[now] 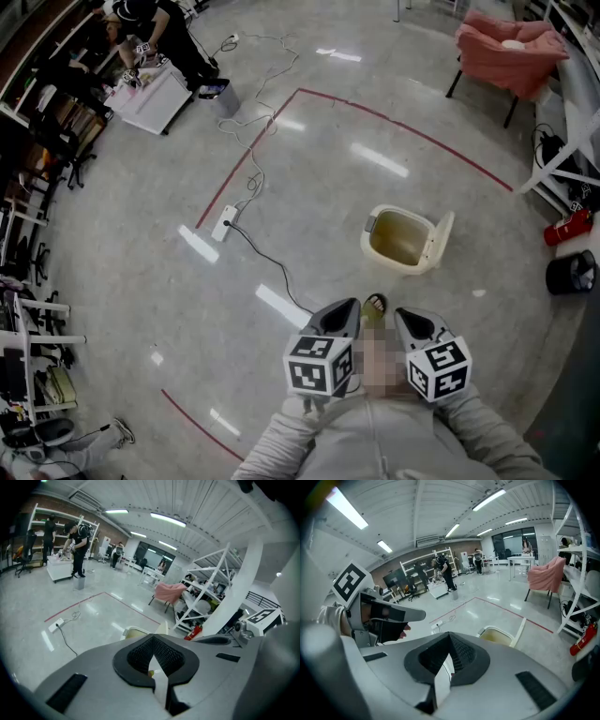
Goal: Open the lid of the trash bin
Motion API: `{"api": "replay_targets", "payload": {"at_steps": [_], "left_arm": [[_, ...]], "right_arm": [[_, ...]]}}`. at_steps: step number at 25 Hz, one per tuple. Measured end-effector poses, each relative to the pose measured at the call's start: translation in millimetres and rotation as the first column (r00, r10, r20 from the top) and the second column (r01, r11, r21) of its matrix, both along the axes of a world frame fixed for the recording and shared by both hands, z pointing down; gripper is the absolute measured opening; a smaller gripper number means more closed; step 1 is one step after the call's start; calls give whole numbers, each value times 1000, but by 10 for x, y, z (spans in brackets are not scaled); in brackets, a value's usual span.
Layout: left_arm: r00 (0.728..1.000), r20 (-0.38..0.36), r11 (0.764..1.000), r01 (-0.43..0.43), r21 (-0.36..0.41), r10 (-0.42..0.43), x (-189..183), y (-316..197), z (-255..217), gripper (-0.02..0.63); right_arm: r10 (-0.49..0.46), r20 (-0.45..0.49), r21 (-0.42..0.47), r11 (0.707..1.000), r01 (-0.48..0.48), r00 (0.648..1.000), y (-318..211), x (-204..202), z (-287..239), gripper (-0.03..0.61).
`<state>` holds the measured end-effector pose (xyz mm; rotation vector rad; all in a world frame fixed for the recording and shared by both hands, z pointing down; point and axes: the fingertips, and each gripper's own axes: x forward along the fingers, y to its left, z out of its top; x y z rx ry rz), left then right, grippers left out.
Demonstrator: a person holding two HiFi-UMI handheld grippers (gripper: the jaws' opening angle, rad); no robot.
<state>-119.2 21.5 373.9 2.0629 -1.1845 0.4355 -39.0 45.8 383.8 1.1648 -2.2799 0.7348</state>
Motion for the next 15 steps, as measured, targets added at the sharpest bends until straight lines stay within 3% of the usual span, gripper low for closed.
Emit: {"api": "replay_targets", "payload": {"at_steps": [15], "left_arm": [[1000, -4, 1000, -10, 26, 11, 59, -9, -93, 6]], "right_arm": [[-25, -13, 42, 999, 25, 1000, -23, -2, -114, -2]]}}
